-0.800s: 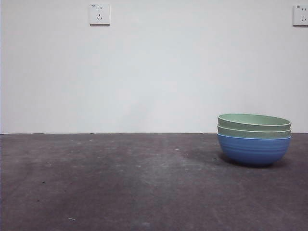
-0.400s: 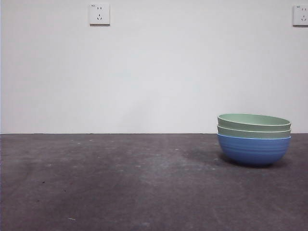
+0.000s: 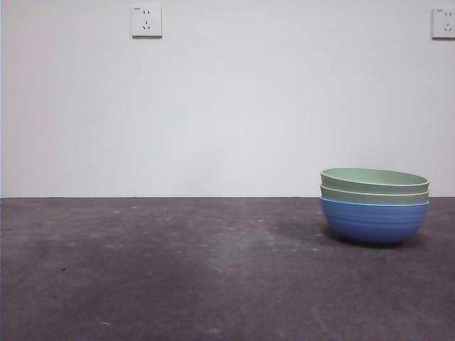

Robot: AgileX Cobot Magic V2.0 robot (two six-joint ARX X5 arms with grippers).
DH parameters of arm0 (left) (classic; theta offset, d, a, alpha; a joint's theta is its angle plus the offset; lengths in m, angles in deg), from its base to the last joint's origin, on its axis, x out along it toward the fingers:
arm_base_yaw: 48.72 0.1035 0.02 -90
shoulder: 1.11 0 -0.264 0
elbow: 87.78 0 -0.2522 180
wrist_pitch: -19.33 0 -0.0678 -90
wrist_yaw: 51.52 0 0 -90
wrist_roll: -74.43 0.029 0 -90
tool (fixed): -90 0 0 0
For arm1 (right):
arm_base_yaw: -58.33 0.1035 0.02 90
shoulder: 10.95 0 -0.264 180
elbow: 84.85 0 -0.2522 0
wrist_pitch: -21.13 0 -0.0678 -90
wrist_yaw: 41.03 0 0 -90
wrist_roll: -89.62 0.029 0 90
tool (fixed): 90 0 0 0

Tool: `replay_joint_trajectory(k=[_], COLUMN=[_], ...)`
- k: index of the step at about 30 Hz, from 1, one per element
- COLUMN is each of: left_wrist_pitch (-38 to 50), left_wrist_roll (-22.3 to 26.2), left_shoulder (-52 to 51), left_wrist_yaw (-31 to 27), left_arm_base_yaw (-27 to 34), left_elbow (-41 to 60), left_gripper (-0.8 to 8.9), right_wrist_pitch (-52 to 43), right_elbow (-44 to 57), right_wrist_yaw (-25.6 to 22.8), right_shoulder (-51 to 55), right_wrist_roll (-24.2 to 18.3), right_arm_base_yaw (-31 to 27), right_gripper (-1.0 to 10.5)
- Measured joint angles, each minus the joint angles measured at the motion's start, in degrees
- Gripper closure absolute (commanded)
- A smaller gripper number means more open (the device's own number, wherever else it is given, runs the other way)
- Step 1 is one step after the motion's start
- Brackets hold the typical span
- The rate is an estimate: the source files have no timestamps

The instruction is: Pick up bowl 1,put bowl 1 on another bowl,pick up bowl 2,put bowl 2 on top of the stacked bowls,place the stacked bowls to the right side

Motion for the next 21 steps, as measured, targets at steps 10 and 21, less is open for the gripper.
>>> replay_joint_trajectory(k=[10,21], left_wrist_pitch=[0.0,-0.1], left_wrist_roll=[0.0,0.0], left_shoulder=[0.0,0.0], left_wrist_yaw=[0.0,0.0], left_arm_base_yaw=[0.0,0.0], left_elbow=[0.0,0.0], left_gripper=[8.17,8.17], right_wrist_pitch=[-31.3,-39.1], right_elbow=[38.6,59.3], right_wrist_yaw=[0.0,-7.5], right_shoulder=[21.1,34.4], right_wrist_roll=[0.2,0.9], right_arm_base_yaw=[-3.9,-3.9], right_gripper=[9.4,9.4])
